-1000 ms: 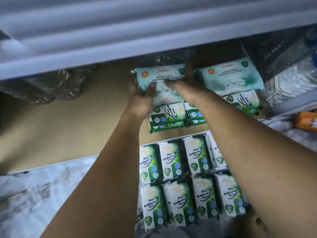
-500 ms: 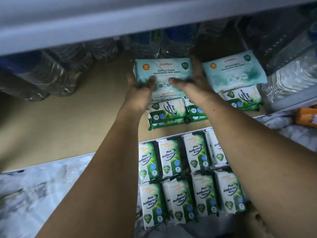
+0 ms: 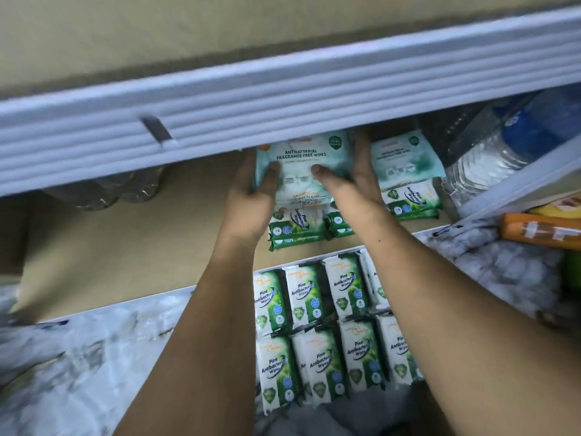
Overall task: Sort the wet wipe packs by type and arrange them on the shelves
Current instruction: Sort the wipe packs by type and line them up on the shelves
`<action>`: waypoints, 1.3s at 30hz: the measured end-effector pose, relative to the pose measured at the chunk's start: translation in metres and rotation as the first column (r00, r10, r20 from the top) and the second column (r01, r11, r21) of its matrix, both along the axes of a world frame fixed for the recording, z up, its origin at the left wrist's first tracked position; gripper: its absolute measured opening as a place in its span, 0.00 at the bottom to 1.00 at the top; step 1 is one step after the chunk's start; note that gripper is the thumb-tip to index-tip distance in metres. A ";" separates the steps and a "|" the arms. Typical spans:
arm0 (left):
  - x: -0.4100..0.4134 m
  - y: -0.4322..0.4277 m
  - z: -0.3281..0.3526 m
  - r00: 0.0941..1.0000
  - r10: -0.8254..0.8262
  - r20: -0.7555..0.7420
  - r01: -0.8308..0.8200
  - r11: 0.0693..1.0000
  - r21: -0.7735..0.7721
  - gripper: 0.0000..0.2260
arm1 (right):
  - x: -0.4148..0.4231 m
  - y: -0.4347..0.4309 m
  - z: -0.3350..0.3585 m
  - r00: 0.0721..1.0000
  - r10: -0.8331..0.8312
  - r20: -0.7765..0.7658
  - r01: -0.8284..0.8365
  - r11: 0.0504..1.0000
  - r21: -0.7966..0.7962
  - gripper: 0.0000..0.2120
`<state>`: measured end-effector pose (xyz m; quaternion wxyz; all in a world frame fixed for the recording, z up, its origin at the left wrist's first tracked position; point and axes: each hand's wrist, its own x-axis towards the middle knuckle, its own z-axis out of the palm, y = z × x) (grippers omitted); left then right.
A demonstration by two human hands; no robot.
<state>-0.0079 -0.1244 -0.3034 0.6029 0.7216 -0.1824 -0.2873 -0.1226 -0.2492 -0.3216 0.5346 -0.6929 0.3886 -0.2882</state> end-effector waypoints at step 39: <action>-0.090 0.128 0.358 0.895 -0.077 0.439 0.086 0.996 -0.002 0.33 | -0.115 0.123 0.379 0.996 -0.025 0.089 0.042 0.980 -0.193 0.47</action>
